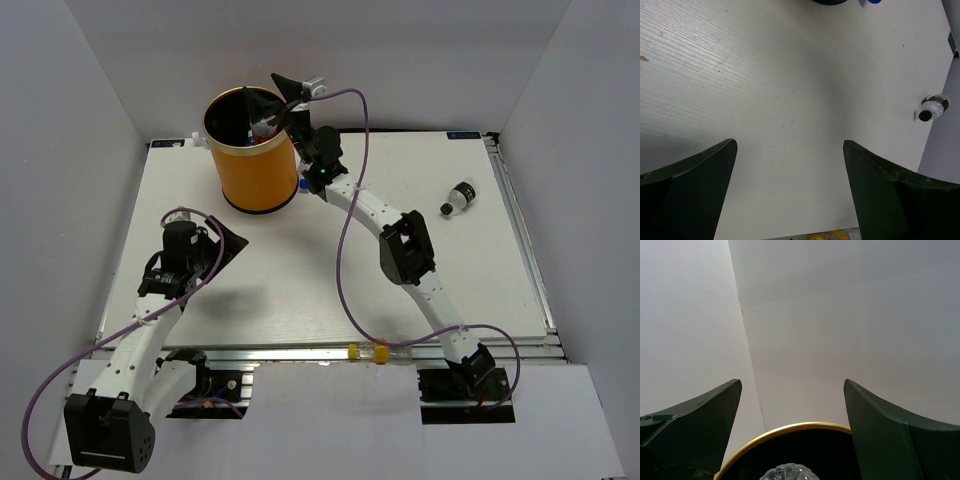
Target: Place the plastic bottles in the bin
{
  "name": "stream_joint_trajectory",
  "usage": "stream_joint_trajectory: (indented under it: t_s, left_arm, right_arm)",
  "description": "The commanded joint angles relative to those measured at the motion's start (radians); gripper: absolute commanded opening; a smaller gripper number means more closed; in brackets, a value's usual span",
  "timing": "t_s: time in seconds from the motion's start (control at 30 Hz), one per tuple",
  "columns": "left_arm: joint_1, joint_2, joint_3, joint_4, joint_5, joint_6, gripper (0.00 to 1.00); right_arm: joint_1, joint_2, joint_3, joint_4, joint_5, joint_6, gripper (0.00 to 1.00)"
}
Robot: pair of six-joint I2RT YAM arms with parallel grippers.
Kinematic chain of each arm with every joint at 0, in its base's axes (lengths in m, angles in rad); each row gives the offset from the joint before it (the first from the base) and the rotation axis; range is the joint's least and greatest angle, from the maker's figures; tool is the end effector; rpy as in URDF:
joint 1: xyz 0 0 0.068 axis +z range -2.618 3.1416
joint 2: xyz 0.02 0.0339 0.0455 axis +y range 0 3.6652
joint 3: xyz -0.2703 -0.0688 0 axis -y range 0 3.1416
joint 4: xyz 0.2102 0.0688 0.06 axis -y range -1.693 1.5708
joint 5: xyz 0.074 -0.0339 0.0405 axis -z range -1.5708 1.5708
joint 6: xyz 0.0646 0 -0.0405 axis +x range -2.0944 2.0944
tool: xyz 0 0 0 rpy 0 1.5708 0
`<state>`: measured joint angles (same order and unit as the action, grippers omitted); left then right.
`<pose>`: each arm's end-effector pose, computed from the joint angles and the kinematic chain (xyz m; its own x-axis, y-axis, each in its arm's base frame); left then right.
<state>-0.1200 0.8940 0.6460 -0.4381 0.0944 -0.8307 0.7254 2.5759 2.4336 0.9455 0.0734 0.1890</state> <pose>0.1742 -0.0271 0.2432 -0.5656 -0.6722 -0.4777 -0.3352 0.7166 -0.6116 0.4228 0.3686 0.3876 0.4117 0.6154 -0.6721 -0.7136 0.6764 0.1823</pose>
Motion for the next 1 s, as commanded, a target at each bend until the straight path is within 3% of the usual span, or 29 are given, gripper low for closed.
stream_joint_trajectory:
  t_s: [0.0,0.13,0.23,0.37,0.53,0.6,0.7,0.8,0.97]
  left_arm:
    - [-0.003,-0.020,0.017,-0.016,-0.013,0.007,0.98]
    - [-0.001,-0.055,0.038,-0.056,-0.041,0.007,0.98]
    - [-0.003,-0.084,0.055,-0.079,-0.050,0.012,0.98]
    - [-0.003,-0.109,0.076,-0.105,-0.058,0.028,0.98]
    - [-0.004,-0.093,0.092,-0.108,-0.062,0.038,0.98]
    - [-0.004,-0.076,0.098,-0.105,-0.062,0.036,0.98]
    - [-0.004,-0.037,0.118,-0.103,-0.047,0.042,0.98]
    - [-0.004,-0.017,0.123,-0.097,-0.038,0.042,0.98]
    - [-0.004,-0.010,0.103,-0.076,-0.036,0.030,0.98]
  right_arm:
    - [0.005,-0.146,-0.011,-0.031,-0.044,-0.060,0.89]
    - [-0.035,-0.310,-0.085,-0.233,-0.095,-0.083,0.89]
    - [-0.114,-0.520,-0.316,-0.402,-0.081,-0.028,0.89]
    - [-0.262,-0.845,-0.774,-0.578,-0.070,0.062,0.90]
    - [-0.457,-1.043,-1.088,-0.819,0.233,0.017,0.90]
    - [-0.553,-1.037,-1.148,-0.913,0.261,0.045,0.89]
    - [-0.688,-0.961,-1.107,-1.065,0.255,0.133,0.89]
    - [-0.776,-0.866,-1.046,-1.091,0.258,0.158,0.89]
    - [-0.791,-0.613,-0.813,-1.235,0.315,0.125,0.89]
